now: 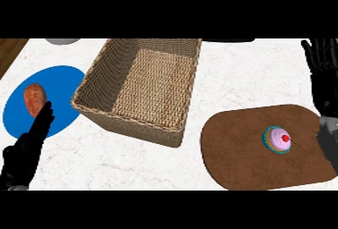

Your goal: Pick the cupcake from the cutting board and place it in the basket

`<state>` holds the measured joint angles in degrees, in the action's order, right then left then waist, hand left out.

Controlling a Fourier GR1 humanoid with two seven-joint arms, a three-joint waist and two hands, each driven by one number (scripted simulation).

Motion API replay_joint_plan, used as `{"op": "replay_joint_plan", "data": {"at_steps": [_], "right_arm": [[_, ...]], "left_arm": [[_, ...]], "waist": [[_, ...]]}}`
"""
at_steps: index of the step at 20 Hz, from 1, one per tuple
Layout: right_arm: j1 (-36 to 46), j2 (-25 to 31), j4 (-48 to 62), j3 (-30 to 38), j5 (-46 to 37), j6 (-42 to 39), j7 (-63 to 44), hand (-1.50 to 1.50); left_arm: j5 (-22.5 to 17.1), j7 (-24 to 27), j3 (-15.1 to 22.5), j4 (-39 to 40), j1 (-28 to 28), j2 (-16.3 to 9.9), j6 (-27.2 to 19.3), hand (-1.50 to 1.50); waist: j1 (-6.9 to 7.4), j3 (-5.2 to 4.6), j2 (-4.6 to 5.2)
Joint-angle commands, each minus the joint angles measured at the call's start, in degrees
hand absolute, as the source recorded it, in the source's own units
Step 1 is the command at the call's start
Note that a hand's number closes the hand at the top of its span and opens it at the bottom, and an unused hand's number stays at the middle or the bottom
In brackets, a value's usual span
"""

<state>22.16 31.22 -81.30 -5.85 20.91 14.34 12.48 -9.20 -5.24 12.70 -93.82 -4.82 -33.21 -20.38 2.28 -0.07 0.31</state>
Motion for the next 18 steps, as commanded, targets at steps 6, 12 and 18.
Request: {"op": "replay_joint_plan", "data": {"at_steps": [6,12,18], "right_arm": [[-6.2,16.3,8.6,9.0,4.3,-19.5,1.1,1.50],[-3.6,-2.1,-1.3,-0.2,-9.9,3.2,6.4,-1.50],[-6.9,7.3,-8.3,1.0,-19.7,15.6,-14.2,-1.50]], "left_arm": [[-4.2,-1.7,-6.5,1.9,10.5,3.9,-0.6,0.00],[-5.6,-3.7,-5.3,6.5,14.8,6.2,3.0,0.00],[-5.3,-3.7,-6.8,8.7,14.6,5.8,2.2,0.00]], "waist": [[-4.17,0.14,-0.11],[-2.59,0.01,-0.32],[-4.22,-0.20,-0.80]]}}
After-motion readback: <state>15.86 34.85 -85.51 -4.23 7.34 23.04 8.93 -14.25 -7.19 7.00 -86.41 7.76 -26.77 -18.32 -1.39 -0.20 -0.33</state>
